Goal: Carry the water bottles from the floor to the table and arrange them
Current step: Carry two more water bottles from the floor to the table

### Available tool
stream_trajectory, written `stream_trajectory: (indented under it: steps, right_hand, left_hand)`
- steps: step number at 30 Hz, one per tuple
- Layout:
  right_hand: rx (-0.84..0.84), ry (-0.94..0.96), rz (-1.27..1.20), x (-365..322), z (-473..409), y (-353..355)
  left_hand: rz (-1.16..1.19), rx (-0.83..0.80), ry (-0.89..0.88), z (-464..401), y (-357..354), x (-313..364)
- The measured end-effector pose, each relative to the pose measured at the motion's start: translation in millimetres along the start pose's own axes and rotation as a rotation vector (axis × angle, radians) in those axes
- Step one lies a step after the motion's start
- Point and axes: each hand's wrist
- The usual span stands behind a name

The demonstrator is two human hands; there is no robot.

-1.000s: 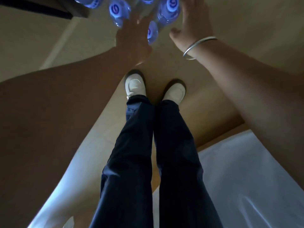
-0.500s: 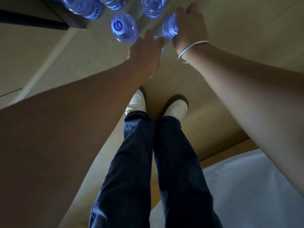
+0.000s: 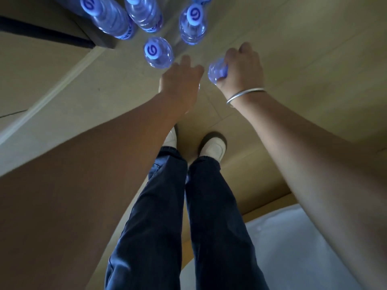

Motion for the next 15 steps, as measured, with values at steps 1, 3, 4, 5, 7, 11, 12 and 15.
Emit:
stream_trajectory:
  steps: [1, 3, 4, 5, 7, 11, 12, 15]
  right_hand:
    - [0.001, 0.018, 0.011, -3, 6, 9]
    - [0.013, 0.046, 0.026, -9, 20, 29]
    - [0.030, 0.063, 0.032, -12, 29, 39]
    - [0.053, 0.089, 0.037, -16, 39, 50]
    - [0.112, 0.162, 0.020, -26, 63, 73]
    - [0.193, 0.264, -0.105, -53, 118, 139]
    - [0.218, 0.289, -0.119, -59, 131, 158]
    - [0.254, 0.361, -0.165, -78, 169, 208]
  left_hand:
    - [0.049, 0.024, 0.036, 9, 9, 0]
    - [0.131, 0.073, 0.090, 29, 27, 4]
    - [0.167, 0.097, 0.111, 42, 36, 7]
    - [0.210, 0.120, 0.136, 55, 46, 10]
    - [0.306, 0.177, 0.195, 81, 69, 16]
    - [0.405, 0.303, 0.278, 140, 122, 26]
    - [0.417, 0.338, 0.295, 157, 135, 28]
    - [0.482, 0.458, 0.353, 216, 174, 28]
Point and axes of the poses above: each hand's wrist, its own z-axis away from the middle knuckle, its own y-axis out of the back of the hand, x = y × z, and after that the axes turned 5 degrees about -y, right-handed
